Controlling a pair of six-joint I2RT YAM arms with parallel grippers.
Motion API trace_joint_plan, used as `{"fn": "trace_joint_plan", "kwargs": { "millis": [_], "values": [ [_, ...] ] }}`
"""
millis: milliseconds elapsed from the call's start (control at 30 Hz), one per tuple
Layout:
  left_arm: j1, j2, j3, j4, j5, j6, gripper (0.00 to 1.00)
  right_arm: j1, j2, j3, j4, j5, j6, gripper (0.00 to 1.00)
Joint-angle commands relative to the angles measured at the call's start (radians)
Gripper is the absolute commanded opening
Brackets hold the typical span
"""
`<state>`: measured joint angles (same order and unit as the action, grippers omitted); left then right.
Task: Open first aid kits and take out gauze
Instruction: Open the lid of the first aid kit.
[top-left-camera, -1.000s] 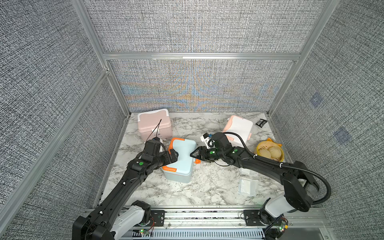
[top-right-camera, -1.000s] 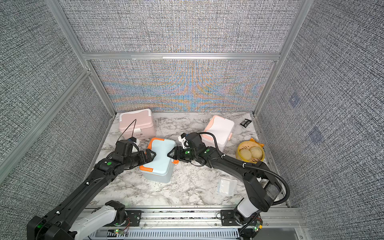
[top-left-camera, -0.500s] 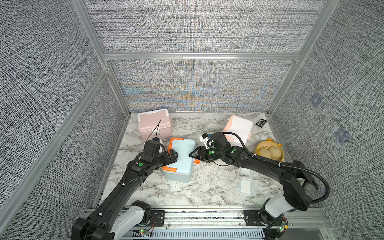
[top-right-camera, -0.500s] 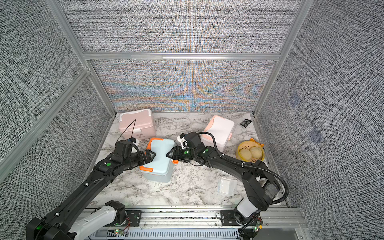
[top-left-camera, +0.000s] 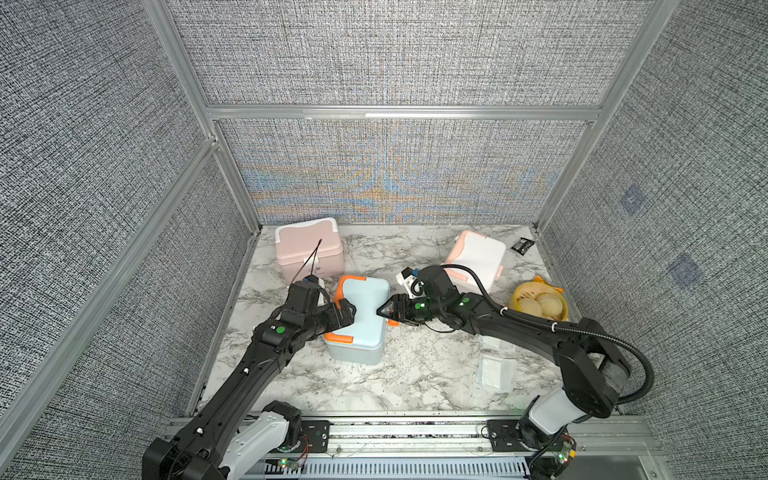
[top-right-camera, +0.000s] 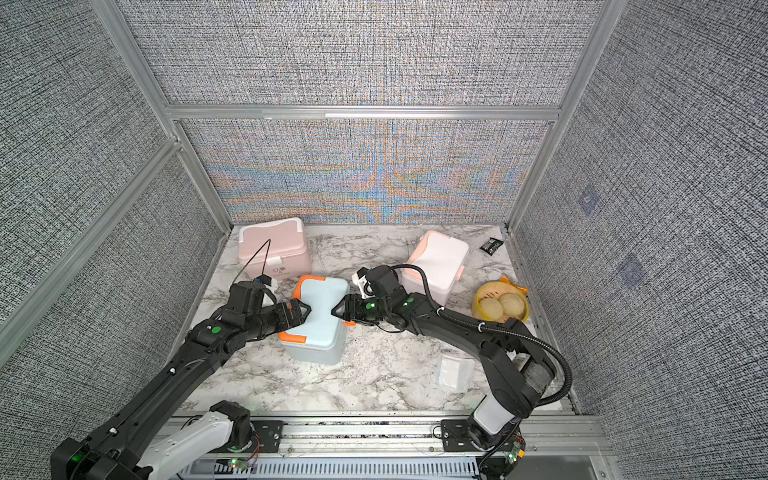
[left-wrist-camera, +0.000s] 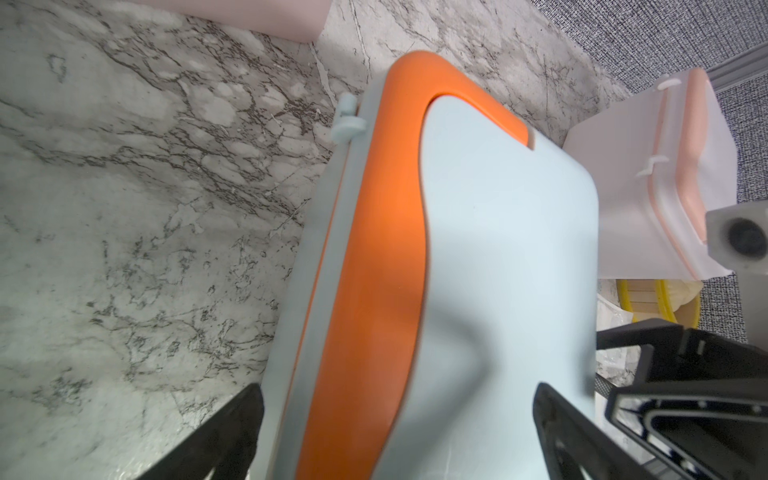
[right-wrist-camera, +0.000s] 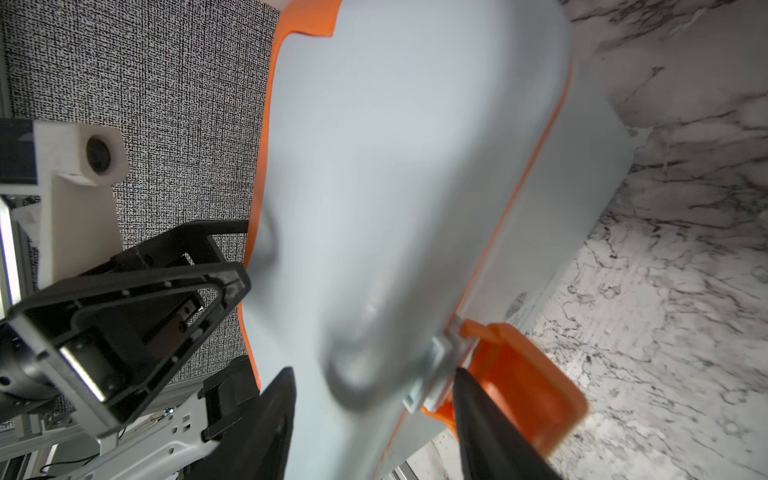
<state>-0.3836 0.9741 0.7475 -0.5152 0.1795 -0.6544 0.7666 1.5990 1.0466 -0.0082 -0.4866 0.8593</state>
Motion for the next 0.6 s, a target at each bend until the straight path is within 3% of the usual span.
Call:
{"fn": "trace_joint_plan", "kwargs": {
  "millis": [0, 300, 567],
  "values": [
    [0.001, -0.002, -0.001, -0.002, 0.000, -0.001, 1.00, 0.006, 0.003, 0.010, 0.041, -0.026, 0.013, 0.62],
    [0.002, -0.003, 0.001, -0.004, 0.000, -0.001, 1.00, 0.004, -0.043, 0.016, -0.041, 0.061, -0.029, 0.62],
    [0.001, -0.007, 0.003, -0.008, -0.001, -0.001, 1.00, 0.004, 0.010, 0.046, -0.016, 0.039, -0.025, 0.61]
  ]
}}
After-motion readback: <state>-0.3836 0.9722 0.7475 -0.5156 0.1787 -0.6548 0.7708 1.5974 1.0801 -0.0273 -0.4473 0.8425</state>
